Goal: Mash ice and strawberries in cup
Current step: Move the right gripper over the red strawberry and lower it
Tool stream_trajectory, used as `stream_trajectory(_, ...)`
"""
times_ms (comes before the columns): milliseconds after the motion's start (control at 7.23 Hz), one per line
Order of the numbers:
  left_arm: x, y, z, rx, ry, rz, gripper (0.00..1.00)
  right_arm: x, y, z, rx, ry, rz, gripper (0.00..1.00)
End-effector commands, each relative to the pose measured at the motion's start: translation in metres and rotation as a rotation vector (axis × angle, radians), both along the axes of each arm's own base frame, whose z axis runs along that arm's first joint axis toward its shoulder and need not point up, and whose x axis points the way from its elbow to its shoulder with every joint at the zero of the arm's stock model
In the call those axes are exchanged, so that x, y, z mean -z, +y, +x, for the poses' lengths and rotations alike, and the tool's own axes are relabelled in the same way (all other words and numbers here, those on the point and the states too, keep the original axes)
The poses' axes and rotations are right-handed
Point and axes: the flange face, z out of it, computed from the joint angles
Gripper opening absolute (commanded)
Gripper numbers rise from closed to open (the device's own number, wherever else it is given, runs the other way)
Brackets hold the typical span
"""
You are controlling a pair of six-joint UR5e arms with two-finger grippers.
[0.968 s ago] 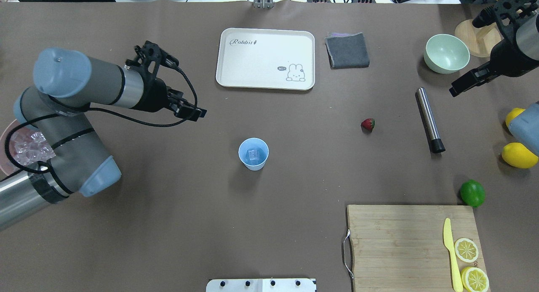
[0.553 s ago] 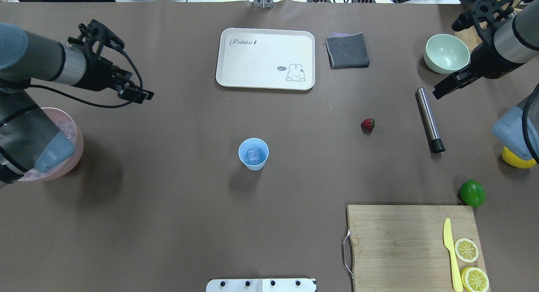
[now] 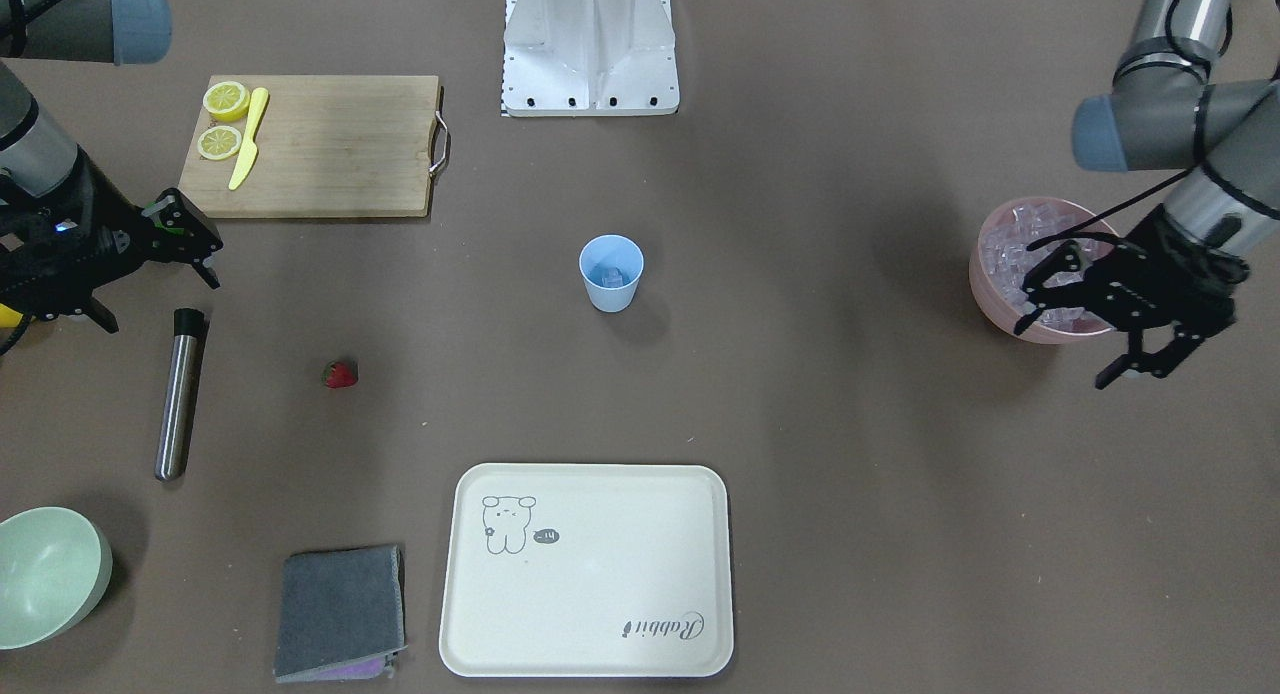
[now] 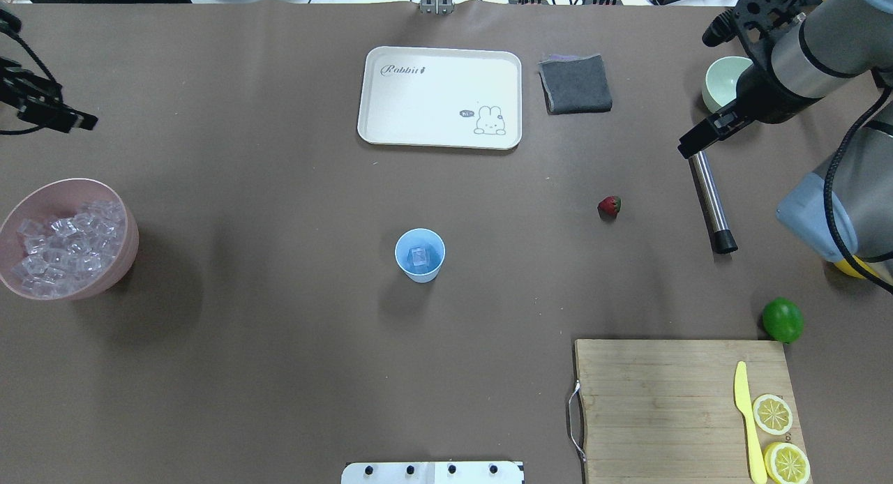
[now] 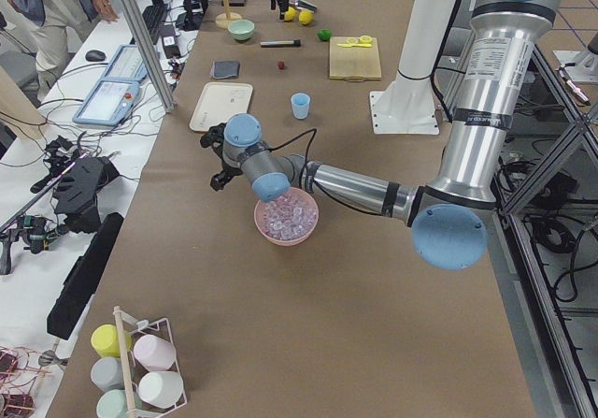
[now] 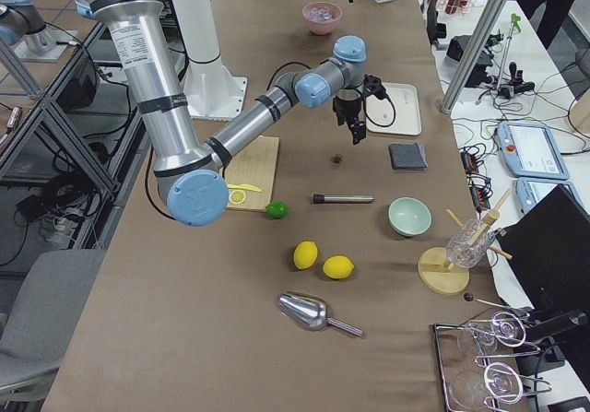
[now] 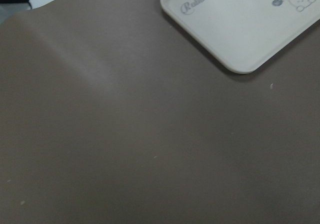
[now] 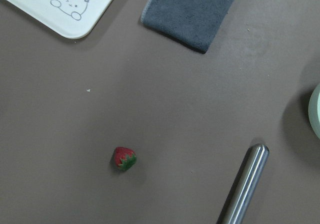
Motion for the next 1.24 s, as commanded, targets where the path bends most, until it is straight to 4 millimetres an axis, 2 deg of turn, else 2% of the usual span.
stream_trajectory(0, -0.014, -0.009, -0.074, -0.01, -0.035, -0.008, 0.97, 0.006, -0.006, -0.01, -0.008, 0.02, 0.021, 1.0)
stream_trajectory(138, -0.019, -0.013, -0.104, -0.023, -0.074, 0.014, 0.97, 0.0, -0.006, -0.02, -0.019, 0.045, 0.019, 1.0)
stream_trajectory(276, -0.025, -0.014, -0.133, -0.033, -0.11, 0.036, 0.97, 0.007, -0.014, -0.035, -0.017, 0.042, 0.012, 1.0)
stream_trajectory(415, -0.034, -0.011, -0.147, -0.036, -0.127, 0.04, 0.97, 0.008, -0.031, -0.047, -0.023, 0.05, 0.011, 1.0)
stream_trajectory(553, -0.038, -0.007, -0.161, -0.019, -0.13, 0.037, 0.97, -0.004, -0.049, -0.063, -0.066, 0.024, -0.016, 1.0)
stream_trajectory(691, -0.051, 0.003, -0.171, -0.007, -0.12, 0.014, 0.97, -0.025, -0.054, -0.082, -0.077, -0.004, -0.018, 1.0)
stream_trajectory(829, -0.057, 0.011, -0.176, -0.01, -0.119, 0.018, 0.97, -0.042, -0.054, -0.091, -0.069, -0.01, -0.014, 1.0)
stream_trajectory(968, -0.07, 0.026, -0.183, -0.002, -0.121, 0.007, 0.97, -0.049, -0.051, -0.097, -0.081, -0.006, -0.048, 1.0)
stream_trajectory(1106, -0.067, 0.031, -0.184, 0.0, -0.12, 0.013, 0.97, -0.051, -0.044, -0.11, -0.12, -0.014, -0.115, 1.0)
